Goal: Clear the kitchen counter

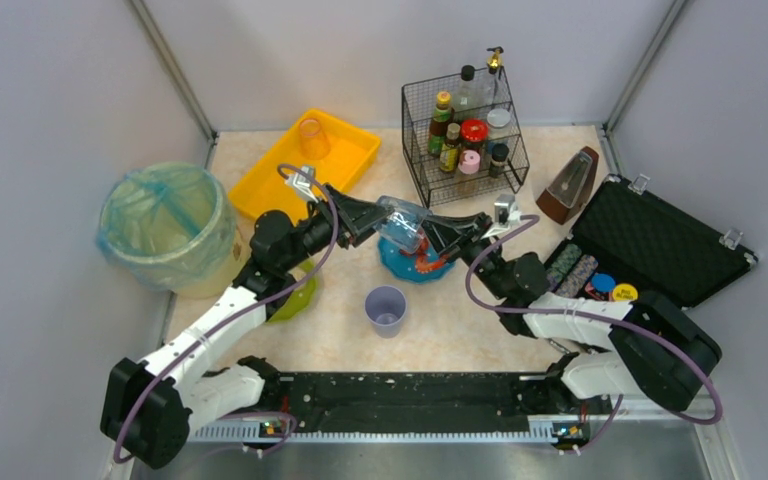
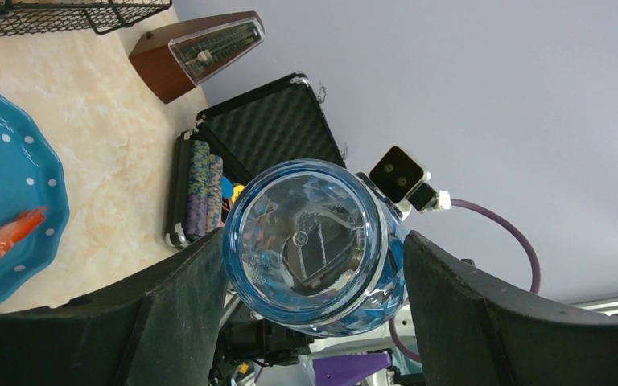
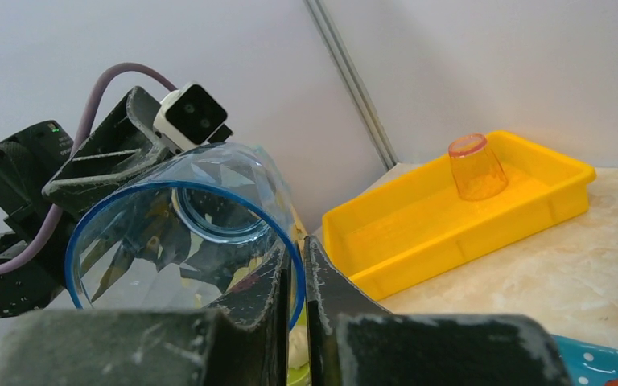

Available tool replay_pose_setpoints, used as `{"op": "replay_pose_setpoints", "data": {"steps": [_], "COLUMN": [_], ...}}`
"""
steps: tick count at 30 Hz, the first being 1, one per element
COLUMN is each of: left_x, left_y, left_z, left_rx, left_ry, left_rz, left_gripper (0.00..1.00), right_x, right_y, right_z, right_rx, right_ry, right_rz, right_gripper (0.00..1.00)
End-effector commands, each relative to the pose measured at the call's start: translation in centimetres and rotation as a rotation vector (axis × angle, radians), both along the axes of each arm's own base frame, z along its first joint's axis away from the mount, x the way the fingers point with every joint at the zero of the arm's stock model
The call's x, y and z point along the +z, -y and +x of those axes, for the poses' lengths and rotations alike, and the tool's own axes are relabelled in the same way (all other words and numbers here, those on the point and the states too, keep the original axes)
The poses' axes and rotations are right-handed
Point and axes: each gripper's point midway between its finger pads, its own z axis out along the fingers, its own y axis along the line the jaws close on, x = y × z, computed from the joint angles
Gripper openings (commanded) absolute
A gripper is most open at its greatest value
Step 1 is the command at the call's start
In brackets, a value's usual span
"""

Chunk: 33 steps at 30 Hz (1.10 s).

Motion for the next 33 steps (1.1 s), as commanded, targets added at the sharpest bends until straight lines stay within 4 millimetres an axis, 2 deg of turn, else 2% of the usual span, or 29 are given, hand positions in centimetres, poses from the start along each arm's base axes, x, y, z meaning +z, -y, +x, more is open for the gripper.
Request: {"op": "replay_pose_setpoints", "data": {"steps": [1, 3, 6, 9, 15, 23, 27, 33], "left_x": [3.8, 4.0, 4.0, 3.9, 3.0, 1.3, 0.2, 0.0], "left_y": [0.0, 0.0, -0.4, -1.0, -3.6, -8.5, -9.9, -12.6], "left_z": [0.5, 0.8, 1.4, 2.3, 5.3, 11.7, 15.7, 22.3], "left_rx": [0.022, 0.033, 0.077, 0.135, 0.315, 0.598, 0.703, 0.874], "left_ry": [0.134, 0.142, 0.157, 0.188, 0.244, 0.269, 0.282, 0.298], "left_rz": [-0.031, -0.027, -0.014, 0.075, 0.339, 0.748, 0.893, 1.044], "left_gripper": [0.42, 0.33, 0.24, 0.14, 0.08, 0.08, 0.06, 0.02], "right_x": [0.5, 0.2, -0.1, -0.6, -2.4, -5.1, -5.1, -5.2], "right_y": [-0.2, -0.3, 0.1, 0.6, 2.5, 4.8, 6.3, 9.1], "right_z": [-0.6, -0.5, -0.3, -0.1, 0.8, 1.0, 0.9, 0.9], "right_rx": [0.023, 0.018, -0.006, -0.038, -0.146, -0.248, -0.307, -0.423], "right_ry": [0.059, 0.059, 0.056, 0.047, -0.003, -0.07, -0.076, -0.06], "right_rz": [-0.012, -0.027, -0.046, -0.063, -0.112, -0.245, -0.328, -0.423], "right_gripper": [0.1, 0.25, 0.4, 0.55, 0.82, 0.93, 0.96, 0.98]}}
